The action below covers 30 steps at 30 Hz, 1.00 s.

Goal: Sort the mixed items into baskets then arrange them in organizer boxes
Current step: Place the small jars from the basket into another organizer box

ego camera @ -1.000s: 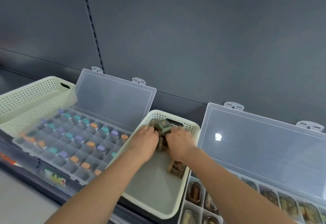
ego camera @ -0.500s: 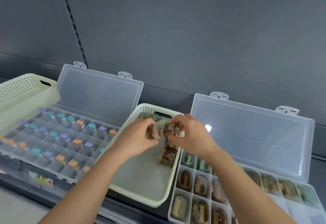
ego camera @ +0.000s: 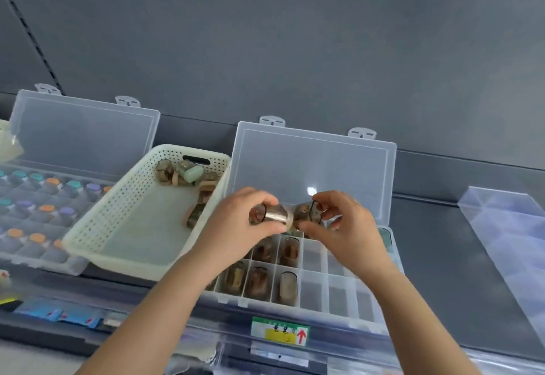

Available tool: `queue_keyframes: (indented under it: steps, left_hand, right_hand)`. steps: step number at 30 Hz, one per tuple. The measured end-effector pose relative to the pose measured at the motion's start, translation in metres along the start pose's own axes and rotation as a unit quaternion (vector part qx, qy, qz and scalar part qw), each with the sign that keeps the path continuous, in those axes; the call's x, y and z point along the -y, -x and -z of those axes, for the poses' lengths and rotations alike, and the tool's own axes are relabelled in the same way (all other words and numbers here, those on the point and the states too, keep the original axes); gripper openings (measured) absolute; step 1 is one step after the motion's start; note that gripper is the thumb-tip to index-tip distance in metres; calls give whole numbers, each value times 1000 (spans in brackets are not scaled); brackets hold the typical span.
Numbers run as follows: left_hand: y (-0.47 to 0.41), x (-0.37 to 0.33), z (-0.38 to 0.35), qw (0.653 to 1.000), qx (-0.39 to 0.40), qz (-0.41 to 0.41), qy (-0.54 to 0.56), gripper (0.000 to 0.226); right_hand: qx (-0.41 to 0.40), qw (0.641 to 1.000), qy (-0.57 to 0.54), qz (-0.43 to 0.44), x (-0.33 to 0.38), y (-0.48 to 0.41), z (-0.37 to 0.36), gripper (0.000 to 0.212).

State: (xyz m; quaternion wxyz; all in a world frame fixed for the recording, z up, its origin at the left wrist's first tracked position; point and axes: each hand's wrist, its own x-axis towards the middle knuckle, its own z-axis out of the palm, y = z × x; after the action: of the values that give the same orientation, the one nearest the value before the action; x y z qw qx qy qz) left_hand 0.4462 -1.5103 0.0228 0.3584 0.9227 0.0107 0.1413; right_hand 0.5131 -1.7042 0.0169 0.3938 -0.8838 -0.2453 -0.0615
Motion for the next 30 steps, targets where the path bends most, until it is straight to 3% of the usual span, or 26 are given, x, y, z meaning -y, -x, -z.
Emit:
queue_keyframes:
  steps: [4,9,15,24,30]
  left_hand:
    - [6,-20,-34,998,63,-25,-11,49]
    - [7,-33,-64,987,134,-44,-83,51]
    - [3,-35,-81,971,159,-66,-167,62]
    - [-7,-24,-87,960,194,-77,-185,51]
    - [-9,-23,-88,956,194,-77,-205,49]
  right_hand:
    - [-2,1000,28,-8,-22,26,24,41]
    - [19,997,79,1,-41,47,34,37]
    - [61,986,157,8,-50,47,28,45]
    - [136,969,207,-4,-53,38,22,43]
    - [137,966,217,7,-52,37,22,31]
